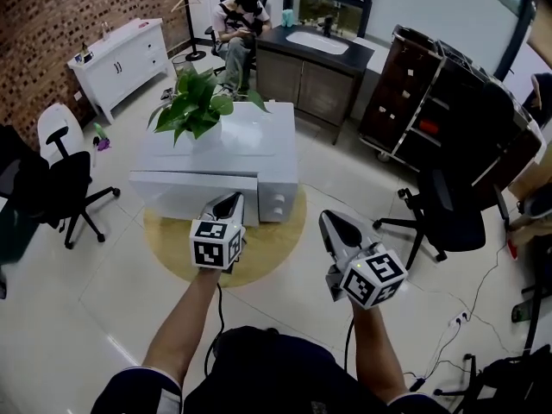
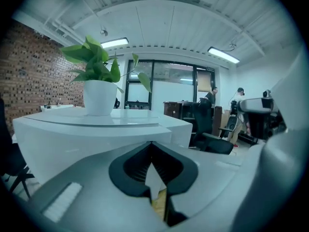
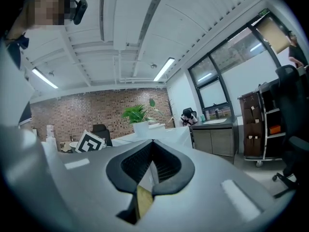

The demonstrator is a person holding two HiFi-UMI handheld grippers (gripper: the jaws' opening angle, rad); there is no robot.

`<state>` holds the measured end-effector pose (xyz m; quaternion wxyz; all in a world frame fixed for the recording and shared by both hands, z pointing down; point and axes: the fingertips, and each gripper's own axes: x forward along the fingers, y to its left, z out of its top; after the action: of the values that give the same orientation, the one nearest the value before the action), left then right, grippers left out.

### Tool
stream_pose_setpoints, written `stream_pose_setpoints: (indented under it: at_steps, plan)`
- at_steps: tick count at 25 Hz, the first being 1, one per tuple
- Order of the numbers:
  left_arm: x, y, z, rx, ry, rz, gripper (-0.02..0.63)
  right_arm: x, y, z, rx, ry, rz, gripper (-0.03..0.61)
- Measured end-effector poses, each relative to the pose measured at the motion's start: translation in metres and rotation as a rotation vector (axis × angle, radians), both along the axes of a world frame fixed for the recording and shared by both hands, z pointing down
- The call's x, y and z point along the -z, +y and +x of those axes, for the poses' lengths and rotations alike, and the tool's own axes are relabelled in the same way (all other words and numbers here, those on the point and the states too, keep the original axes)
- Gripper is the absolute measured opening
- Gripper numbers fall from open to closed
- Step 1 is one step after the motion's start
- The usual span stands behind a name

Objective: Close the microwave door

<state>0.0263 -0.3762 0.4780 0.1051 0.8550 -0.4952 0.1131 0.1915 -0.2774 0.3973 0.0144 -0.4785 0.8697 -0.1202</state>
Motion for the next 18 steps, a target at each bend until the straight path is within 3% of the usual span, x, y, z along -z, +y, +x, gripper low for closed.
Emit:
stream_pose_setpoints:
  at_steps: [18]
  plan:
    - [0.001, -0.017, 0.005, 0.041, -0.02, 0.021, 0.009, -0.007, -0.01, 0.0, 0.015, -0.013, -0.019, 0.002]
